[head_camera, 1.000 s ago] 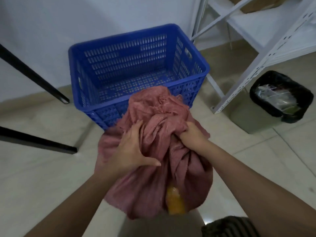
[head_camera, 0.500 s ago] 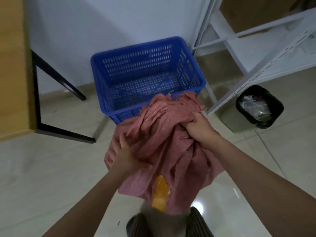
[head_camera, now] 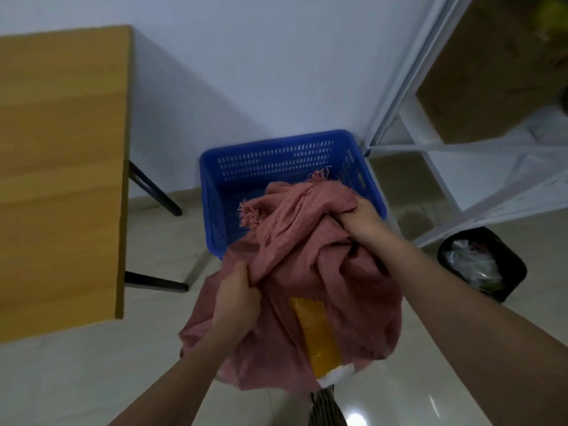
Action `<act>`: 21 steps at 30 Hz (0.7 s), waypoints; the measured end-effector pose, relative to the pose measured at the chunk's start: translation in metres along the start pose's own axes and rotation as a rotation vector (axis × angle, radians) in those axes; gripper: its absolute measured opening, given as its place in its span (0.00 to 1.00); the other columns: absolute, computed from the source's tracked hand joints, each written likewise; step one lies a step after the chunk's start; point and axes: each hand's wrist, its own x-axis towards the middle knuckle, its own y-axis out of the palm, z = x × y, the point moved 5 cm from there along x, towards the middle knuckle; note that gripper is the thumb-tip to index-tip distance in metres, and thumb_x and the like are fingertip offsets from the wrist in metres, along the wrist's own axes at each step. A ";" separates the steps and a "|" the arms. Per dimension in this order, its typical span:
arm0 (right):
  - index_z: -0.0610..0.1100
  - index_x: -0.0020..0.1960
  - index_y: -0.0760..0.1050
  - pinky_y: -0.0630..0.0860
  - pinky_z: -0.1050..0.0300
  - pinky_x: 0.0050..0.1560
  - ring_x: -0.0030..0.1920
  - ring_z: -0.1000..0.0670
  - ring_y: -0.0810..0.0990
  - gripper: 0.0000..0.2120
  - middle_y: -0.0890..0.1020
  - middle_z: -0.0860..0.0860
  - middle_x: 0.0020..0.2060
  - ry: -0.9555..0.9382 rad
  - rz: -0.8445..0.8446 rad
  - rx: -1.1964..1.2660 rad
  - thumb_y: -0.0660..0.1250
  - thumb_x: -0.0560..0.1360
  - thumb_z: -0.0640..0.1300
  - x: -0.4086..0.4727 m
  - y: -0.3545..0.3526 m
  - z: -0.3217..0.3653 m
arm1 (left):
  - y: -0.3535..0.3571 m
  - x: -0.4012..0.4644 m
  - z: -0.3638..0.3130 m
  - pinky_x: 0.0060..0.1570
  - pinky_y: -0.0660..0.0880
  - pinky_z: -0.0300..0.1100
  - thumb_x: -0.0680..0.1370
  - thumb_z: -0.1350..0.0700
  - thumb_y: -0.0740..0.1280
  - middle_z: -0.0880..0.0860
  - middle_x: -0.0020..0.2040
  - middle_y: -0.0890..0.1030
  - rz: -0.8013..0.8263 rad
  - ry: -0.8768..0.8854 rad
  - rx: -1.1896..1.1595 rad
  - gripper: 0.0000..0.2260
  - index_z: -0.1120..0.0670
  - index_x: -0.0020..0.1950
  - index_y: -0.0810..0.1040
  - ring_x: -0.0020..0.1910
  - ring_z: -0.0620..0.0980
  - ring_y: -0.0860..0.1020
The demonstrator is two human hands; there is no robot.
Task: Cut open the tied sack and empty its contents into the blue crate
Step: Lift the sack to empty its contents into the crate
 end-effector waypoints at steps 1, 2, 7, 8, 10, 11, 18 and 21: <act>0.45 0.65 0.75 0.69 0.57 0.63 0.64 0.47 0.75 0.19 0.77 0.46 0.64 0.028 0.034 -0.005 0.64 0.77 0.51 0.014 0.004 0.002 | -0.001 0.010 -0.001 0.52 0.72 0.49 0.70 0.67 0.58 0.61 0.53 0.80 -0.003 -0.029 -0.036 0.19 0.60 0.60 0.73 0.54 0.61 0.77; 0.45 0.65 0.75 0.70 0.54 0.64 0.63 0.46 0.75 0.19 0.78 0.46 0.63 0.056 0.059 -0.020 0.64 0.77 0.52 0.028 0.006 0.002 | 0.000 0.021 -0.002 0.55 0.72 0.49 0.70 0.66 0.58 0.60 0.55 0.79 0.005 -0.062 -0.050 0.19 0.59 0.60 0.73 0.55 0.60 0.76; 0.45 0.64 0.75 0.72 0.55 0.59 0.60 0.45 0.77 0.22 0.79 0.46 0.61 0.131 0.136 -0.024 0.66 0.75 0.55 0.090 0.012 0.002 | 0.003 0.069 -0.016 0.55 0.69 0.44 0.71 0.71 0.58 0.58 0.56 0.78 -0.004 -0.190 -0.053 0.19 0.61 0.60 0.75 0.57 0.58 0.75; 0.45 0.63 0.76 0.71 0.56 0.57 0.59 0.45 0.78 0.22 0.79 0.47 0.60 0.145 0.148 -0.025 0.66 0.74 0.56 0.102 0.012 0.005 | 0.003 0.079 -0.019 0.54 0.69 0.44 0.71 0.71 0.58 0.57 0.54 0.78 -0.014 -0.223 -0.074 0.18 0.62 0.59 0.76 0.57 0.58 0.75; 0.47 0.60 0.77 0.74 0.54 0.57 0.56 0.46 0.79 0.22 0.81 0.47 0.57 0.159 0.160 -0.039 0.67 0.72 0.59 0.127 0.010 0.012 | 0.001 0.100 -0.025 0.50 0.71 0.45 0.71 0.72 0.58 0.57 0.49 0.78 -0.049 -0.295 -0.120 0.15 0.63 0.54 0.77 0.52 0.58 0.76; 0.47 0.59 0.78 0.75 0.52 0.58 0.55 0.46 0.79 0.22 0.81 0.47 0.56 0.154 0.159 -0.056 0.67 0.71 0.60 0.139 0.008 0.017 | 0.000 0.109 -0.029 0.48 0.71 0.45 0.71 0.71 0.58 0.57 0.47 0.78 -0.060 -0.327 -0.137 0.14 0.63 0.52 0.77 0.49 0.57 0.76; 0.47 0.61 0.77 0.70 0.59 0.53 0.53 0.50 0.77 0.19 0.80 0.51 0.54 0.118 0.176 -0.011 0.71 0.72 0.50 0.193 0.002 0.037 | 0.000 0.153 -0.045 0.30 0.65 0.38 0.76 0.67 0.58 0.53 0.37 0.74 -0.066 -0.486 -0.194 0.08 0.63 0.49 0.76 0.35 0.47 0.71; 0.48 0.62 0.76 0.69 0.58 0.50 0.49 0.51 0.75 0.18 0.79 0.51 0.52 0.137 0.232 -0.010 0.70 0.73 0.51 0.207 0.006 0.035 | 0.005 0.168 -0.043 0.31 0.68 0.41 0.75 0.67 0.57 0.57 0.40 0.77 -0.036 -0.530 -0.236 0.10 0.63 0.50 0.77 0.37 0.51 0.74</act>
